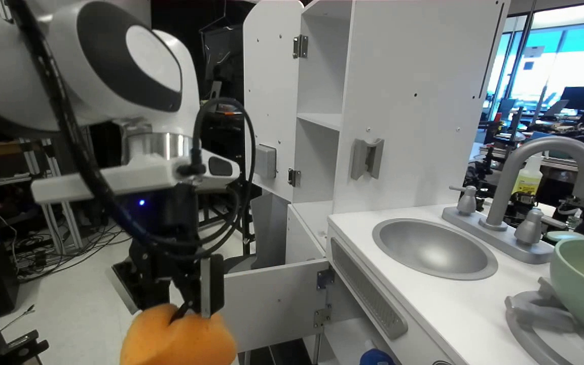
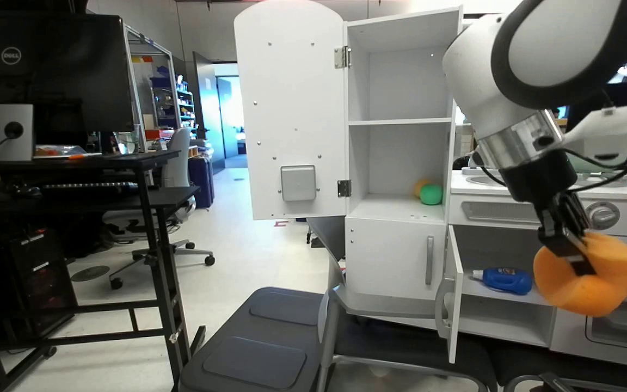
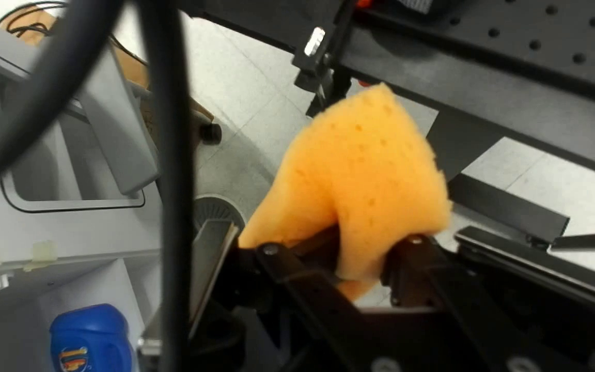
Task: Put the blue bottle and orange sponge inside the bottom cabinet
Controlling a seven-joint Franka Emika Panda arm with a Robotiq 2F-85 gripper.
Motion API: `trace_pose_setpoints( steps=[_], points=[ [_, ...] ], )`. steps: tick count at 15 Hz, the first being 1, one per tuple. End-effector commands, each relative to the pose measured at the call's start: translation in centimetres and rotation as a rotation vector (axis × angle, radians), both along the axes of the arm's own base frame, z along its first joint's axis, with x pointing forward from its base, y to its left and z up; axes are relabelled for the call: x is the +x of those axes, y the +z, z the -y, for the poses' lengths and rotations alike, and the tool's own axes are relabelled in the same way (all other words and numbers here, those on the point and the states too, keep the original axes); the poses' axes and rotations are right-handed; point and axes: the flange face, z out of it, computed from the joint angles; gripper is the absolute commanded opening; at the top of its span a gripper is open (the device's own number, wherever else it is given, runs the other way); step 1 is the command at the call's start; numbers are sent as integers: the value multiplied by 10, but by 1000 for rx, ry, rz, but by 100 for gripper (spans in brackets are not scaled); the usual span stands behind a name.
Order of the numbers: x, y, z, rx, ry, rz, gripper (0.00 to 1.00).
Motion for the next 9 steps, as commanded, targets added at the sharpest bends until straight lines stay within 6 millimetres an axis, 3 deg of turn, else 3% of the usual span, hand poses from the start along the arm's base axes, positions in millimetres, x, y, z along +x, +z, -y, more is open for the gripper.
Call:
trace_pose_setpoints(
  steps=[1, 2, 7, 9],
  points=[
    [1, -51, 0, -27, -119, 155, 2],
    [-7, -54, 7, -27, -161, 197, 2],
    [8, -89, 52, -37, -376, 395, 2],
    [15, -90, 64, -43, -454, 482, 2]
  ],
)
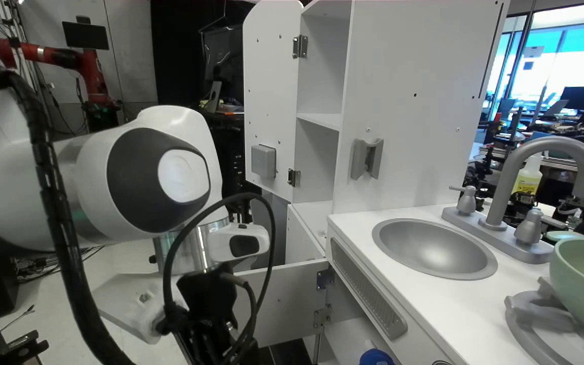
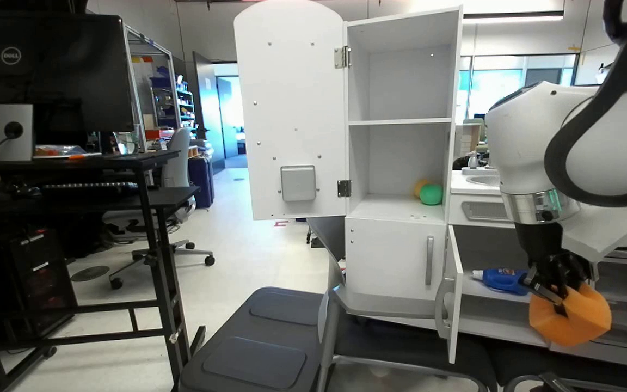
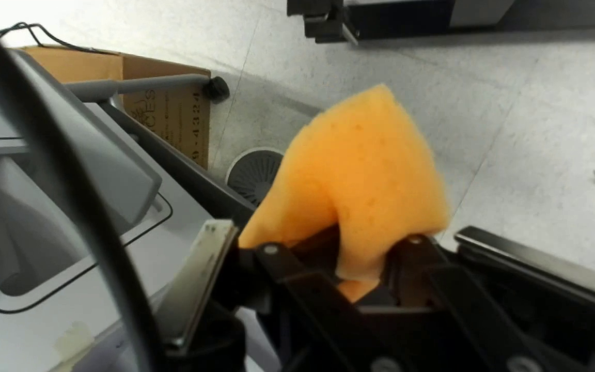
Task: Put the blue bottle and orange sponge inside the bottom cabinet
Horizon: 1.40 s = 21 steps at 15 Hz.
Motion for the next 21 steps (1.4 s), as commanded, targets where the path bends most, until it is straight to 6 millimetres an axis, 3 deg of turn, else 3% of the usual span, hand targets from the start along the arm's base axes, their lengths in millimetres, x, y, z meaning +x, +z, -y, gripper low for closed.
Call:
trace_pose_setpoints(
  steps=[1, 6, 17, 21],
  points=[
    [16, -11, 22, -30, -119, 158, 2],
    [45, -21, 37, -83, -278, 391, 2],
    [72, -87, 49, -141, -466, 705, 2],
    [93, -88, 52, -144, -520, 790, 2]
  ],
)
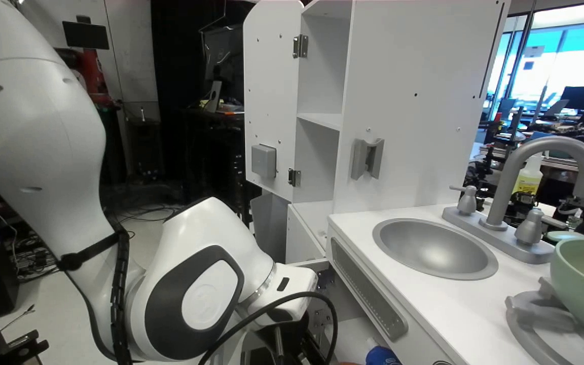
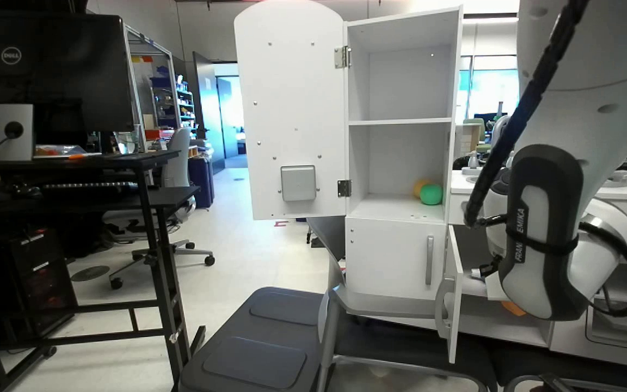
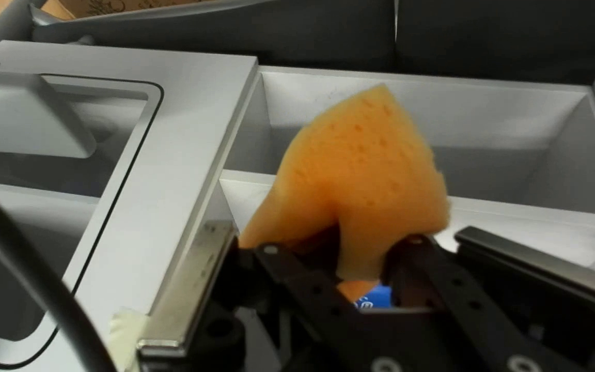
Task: Put the blue bottle and orange sponge inside the bottom cabinet
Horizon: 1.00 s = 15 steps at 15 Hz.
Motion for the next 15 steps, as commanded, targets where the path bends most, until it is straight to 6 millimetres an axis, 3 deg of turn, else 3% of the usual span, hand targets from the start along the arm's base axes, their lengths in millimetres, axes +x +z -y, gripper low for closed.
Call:
trace_pose_setpoints(
  steps=[1, 5, 11, 12, 15],
  points=[
    [27, 1, 8, -29, -12, 90, 2],
    [60, 5, 21, -42, -21, 150, 2],
    [101, 4, 24, -53, -4, 180, 3],
    [105, 1, 23, -51, -4, 176, 34],
    [110, -6, 21, -56, -6, 162, 49]
  ],
)
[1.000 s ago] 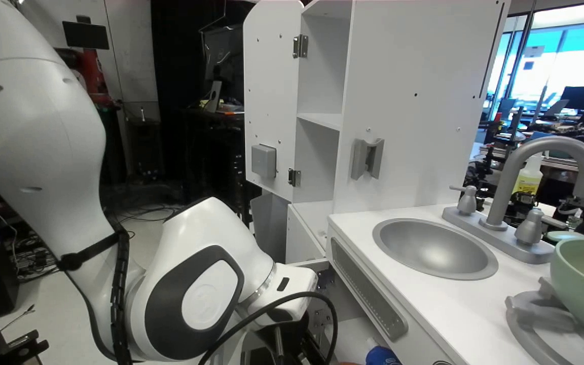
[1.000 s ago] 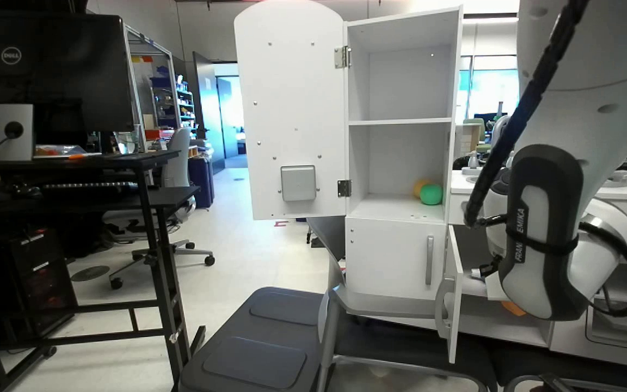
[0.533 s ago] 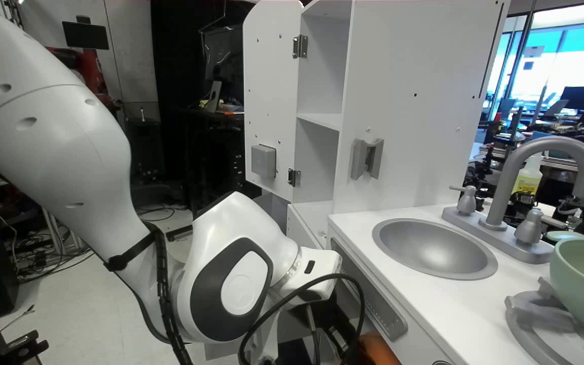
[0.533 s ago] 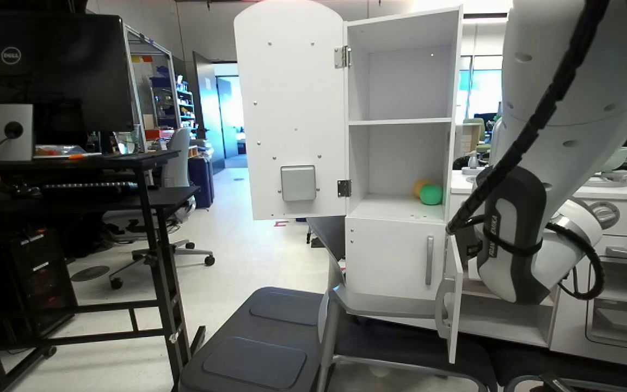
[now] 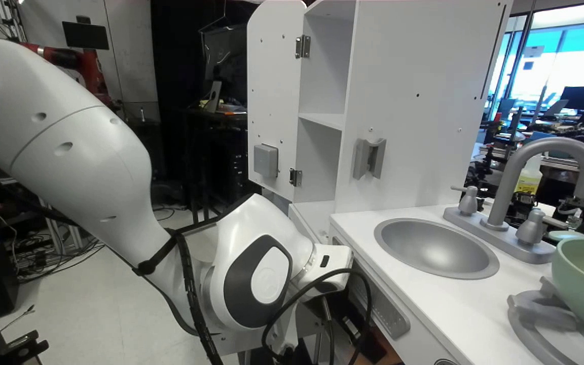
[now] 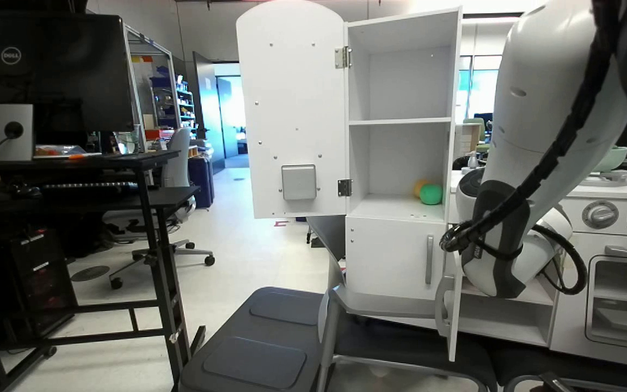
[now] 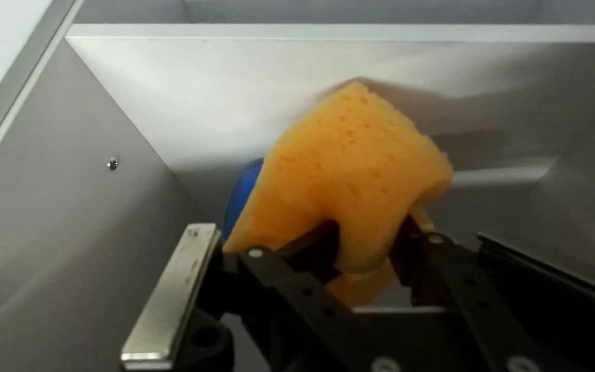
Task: Put the blue bottle and orange sponge inside the bottom cabinet
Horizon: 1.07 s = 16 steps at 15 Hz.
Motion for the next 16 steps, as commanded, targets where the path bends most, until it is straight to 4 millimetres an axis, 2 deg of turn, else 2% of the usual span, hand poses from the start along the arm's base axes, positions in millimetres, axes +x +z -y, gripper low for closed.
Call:
trace_pose_setpoints(
  steps=[1, 2, 5, 7, 10, 14, 16],
  points=[
    [23, 1, 0, -8, -1, 19, 57],
    [22, -4, 4, -8, 2, 26, 63],
    [24, -2, 0, -8, 8, 24, 85],
    [21, 2, -10, 15, 43, -22, 99],
    [12, 9, -24, 38, 120, -78, 100],
    [-11, 16, -37, 70, 236, -195, 100],
    [-20, 32, -41, 88, 304, -254, 100]
  ],
)
